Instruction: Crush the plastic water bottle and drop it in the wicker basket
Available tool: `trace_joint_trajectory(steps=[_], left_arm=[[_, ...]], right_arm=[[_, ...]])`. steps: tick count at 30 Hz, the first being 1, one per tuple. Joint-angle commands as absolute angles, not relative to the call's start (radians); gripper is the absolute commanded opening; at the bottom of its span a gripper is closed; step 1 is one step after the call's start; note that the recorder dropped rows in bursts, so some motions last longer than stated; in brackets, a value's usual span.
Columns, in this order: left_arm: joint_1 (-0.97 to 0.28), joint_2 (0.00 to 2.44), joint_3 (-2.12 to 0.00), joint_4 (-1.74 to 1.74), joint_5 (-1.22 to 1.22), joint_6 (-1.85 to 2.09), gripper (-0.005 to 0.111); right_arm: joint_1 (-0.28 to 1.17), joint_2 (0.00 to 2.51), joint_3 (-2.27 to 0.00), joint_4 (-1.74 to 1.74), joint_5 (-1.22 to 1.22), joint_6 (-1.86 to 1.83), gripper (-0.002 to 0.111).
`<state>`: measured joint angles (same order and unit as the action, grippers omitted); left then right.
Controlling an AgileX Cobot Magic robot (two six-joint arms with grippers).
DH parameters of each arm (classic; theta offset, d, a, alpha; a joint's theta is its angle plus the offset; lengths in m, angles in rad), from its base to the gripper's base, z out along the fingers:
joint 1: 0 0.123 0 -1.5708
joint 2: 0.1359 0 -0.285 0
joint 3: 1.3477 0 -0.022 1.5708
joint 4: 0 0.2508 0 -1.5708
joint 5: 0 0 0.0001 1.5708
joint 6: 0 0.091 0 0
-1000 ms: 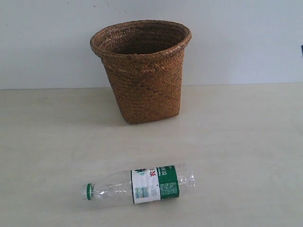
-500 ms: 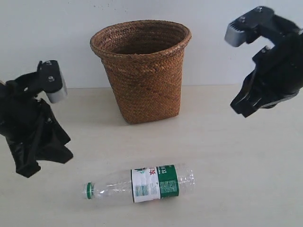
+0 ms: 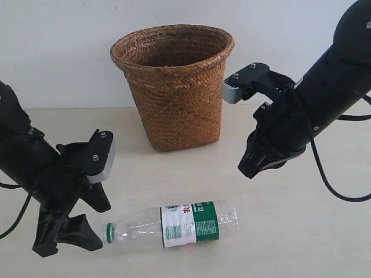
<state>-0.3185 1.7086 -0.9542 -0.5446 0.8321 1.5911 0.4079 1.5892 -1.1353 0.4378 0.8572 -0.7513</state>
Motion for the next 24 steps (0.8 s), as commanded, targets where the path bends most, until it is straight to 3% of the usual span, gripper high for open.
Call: trace_joint_trajectory(steps=[1, 21, 24], left_arm=[[-0.326, 1.751, -0.952, -0.568, 0.78, 1.601, 0.062], [-0.326, 1.898, -0.952, -0.64, 0.683, 1.658, 0.062], [-0.333, 1.898, -0.952, -0.649, 0.677, 1.664, 0.047]], right_arm=[[0.41, 1.616, -1.142, 0.459, 0.838, -0.763, 0.0], [0.41, 1.629, -1.142, 0.462, 0.811, -0.768, 0.0], [0.41, 1.629, -1.14, 0.512, 0.788, -0.768, 0.0]])
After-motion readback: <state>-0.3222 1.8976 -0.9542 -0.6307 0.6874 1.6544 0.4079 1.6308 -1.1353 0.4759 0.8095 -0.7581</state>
